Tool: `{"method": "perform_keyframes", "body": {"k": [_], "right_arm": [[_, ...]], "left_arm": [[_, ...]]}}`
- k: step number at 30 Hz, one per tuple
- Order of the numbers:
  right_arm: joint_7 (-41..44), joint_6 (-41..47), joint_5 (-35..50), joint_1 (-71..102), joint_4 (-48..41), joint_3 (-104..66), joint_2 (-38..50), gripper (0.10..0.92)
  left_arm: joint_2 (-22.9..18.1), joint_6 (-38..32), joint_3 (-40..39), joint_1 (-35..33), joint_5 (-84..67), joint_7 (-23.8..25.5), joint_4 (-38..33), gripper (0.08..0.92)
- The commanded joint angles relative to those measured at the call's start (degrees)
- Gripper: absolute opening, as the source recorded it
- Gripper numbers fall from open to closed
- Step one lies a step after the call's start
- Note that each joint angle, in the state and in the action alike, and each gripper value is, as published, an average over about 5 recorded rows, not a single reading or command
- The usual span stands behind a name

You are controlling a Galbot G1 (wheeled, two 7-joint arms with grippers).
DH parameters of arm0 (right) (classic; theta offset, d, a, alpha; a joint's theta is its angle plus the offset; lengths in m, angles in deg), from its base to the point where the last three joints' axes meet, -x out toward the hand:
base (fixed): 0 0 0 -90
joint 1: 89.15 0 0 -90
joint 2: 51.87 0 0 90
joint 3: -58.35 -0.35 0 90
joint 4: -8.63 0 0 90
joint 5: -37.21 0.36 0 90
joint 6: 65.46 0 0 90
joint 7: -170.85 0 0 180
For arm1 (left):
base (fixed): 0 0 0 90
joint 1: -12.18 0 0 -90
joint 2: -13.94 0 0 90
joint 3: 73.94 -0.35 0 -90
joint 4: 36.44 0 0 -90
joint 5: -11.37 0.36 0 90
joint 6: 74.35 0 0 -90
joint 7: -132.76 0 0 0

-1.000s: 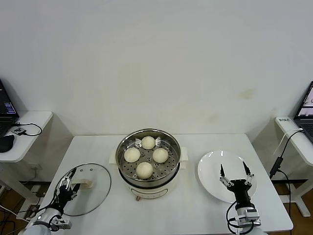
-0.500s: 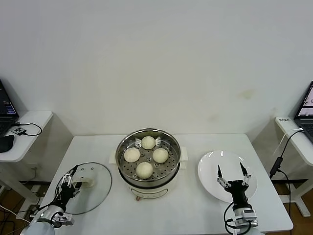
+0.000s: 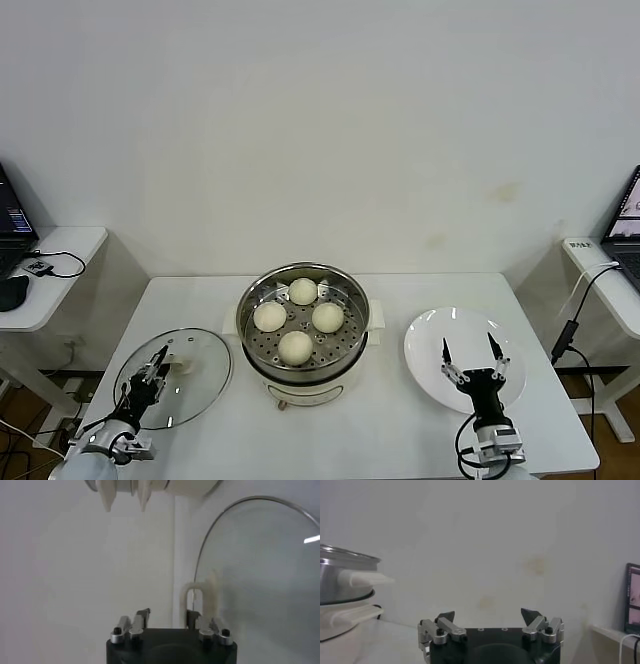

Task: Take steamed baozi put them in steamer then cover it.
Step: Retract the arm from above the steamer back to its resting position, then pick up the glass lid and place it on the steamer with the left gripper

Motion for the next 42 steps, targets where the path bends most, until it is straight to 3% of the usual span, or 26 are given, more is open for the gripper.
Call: {"method": "perform_keyframes", "body": {"k": [1,9,16,21,28,34,42], "right_arm": [[0.02,-0.08,-0.02,0.03,0.07,-0.04,-0.04,0.823],[0.02,-0.13,-0.31,0.02,0.16,0.06,-0.3,0.823],[0.01,-0.25,-0.5,0.01,0.24,0.16,-0.47,0.823],[-0.03,-0.2,-0.67,-0.13,0.32,0.42,-0.5,0.823],[-0.04,-0.19,-0.76,-0.1,0.46,0.79,-0.32,0.823],[-0.08,-0.18,-0.85,-0.25,0.34,1.21,-0.21,0.823],[-0.17,-0.2,-1.29,0.11,0.39,1.83,-0.28,0.823]], "left_arm": [[-0.05,-0.57,0.29,-0.47,0.48,-1.02,0.55,0.327],[-1.52,-0.81,2.27,-2.67,3.59,-5.14,-1.84,0.126],[-4.93,2.0,6.83,-7.2,6.19,-8.86,-7.99,0.117],[-6.83,4.44,10.33,-9.95,5.44,-8.93,-13.61,0.117],[-6.04,8.79,14.72,-12.79,2.22,-6.39,-21.34,0.117],[-2.95,12.97,16.92,-13.39,0.44,-0.43,-28.75,0.117],[2.74,17.95,11.6,-10.54,-2.43,7.2,-34.78,0.117]]}}
